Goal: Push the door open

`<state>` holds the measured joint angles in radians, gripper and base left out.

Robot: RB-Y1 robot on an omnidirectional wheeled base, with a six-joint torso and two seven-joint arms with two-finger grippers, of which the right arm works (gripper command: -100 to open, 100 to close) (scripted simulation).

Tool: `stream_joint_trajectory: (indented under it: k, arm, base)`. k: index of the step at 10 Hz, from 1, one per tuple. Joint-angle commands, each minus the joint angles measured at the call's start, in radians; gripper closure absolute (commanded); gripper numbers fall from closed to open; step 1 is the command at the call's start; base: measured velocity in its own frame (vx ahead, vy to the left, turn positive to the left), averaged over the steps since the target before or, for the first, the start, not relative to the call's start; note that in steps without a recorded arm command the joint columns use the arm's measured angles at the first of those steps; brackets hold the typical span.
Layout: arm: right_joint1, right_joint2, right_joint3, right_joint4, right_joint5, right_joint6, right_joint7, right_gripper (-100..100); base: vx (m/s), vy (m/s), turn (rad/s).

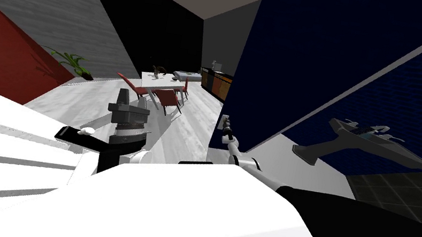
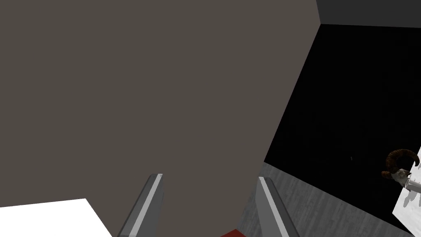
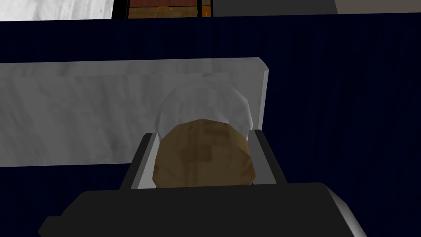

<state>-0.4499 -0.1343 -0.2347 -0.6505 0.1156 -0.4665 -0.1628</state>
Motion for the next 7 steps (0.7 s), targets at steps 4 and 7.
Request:
stream_joint_trajectory:
  k: [4,7]
  arm:
    - [-0.013,-0.030,-0.050,0.030,-0.022,-0.016,0.023,100]
    - [-0.009,-0.041,-0.076,0.031,-0.034,-0.015,0.035,100]
  base:
    - [0.154,0.094,-0.060]
    - [0.166,0.136,-0.077]
